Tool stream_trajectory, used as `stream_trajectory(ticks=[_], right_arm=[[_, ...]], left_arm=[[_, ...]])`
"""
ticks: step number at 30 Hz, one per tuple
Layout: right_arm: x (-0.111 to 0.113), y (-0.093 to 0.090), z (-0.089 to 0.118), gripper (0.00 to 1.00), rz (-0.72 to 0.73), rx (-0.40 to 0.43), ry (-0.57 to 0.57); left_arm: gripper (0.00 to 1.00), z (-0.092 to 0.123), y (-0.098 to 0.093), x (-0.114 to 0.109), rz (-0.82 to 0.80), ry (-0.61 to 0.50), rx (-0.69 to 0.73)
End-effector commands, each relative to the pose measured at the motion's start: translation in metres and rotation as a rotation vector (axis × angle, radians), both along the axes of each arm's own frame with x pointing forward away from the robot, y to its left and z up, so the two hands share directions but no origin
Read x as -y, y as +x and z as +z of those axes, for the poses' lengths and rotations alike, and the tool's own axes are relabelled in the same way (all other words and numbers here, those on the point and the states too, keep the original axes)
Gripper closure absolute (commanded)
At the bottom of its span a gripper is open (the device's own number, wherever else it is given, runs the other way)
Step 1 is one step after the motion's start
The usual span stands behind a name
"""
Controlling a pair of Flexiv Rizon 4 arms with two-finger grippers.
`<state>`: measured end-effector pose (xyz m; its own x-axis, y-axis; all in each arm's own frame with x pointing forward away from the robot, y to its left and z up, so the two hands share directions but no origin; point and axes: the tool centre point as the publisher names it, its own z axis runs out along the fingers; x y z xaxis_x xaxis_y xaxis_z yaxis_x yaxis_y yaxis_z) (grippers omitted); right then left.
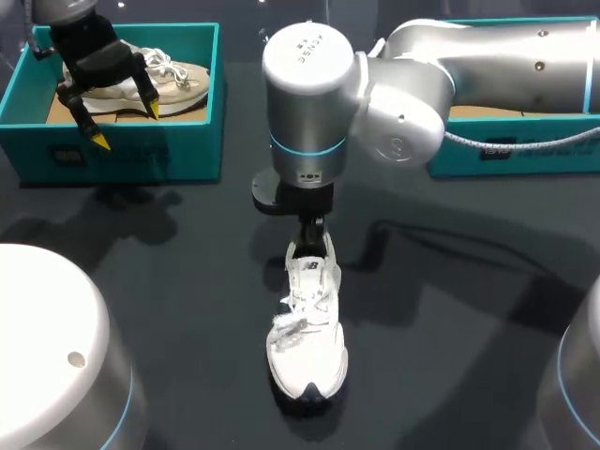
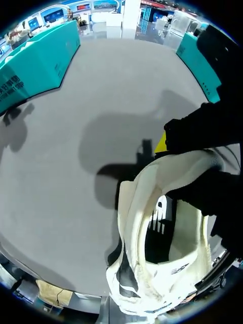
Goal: Take the shoe out of the shoebox, open the shoe tongue, remove and reinsert the insole, then place the shoe into the shoebox
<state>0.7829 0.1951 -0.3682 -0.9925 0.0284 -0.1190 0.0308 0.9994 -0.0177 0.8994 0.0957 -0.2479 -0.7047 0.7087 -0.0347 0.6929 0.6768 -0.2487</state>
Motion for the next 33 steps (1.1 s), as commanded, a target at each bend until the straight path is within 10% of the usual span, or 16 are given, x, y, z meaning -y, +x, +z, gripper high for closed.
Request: stream_trajectory(ticks=[1, 21, 33], right_arm=[[0.003, -0.005, 0.022, 1.0, -0.004, 0.014, -0.024], [0.095, 0.014, 0.159, 1.0, 0.05, 0.179, -0.124], [0.096, 0.013, 0.162, 1.0, 0.042, 0.183, -0.13]], left_arm=[[0.0, 0.0, 0.0, 0.0, -0.001, 0.002, 0.0], [0.0, 0.0, 0.0, 0.0, -0.001, 0.002, 0.0], [0.0, 0.0, 0.0, 0.0, -0.001, 0.002, 0.0]])
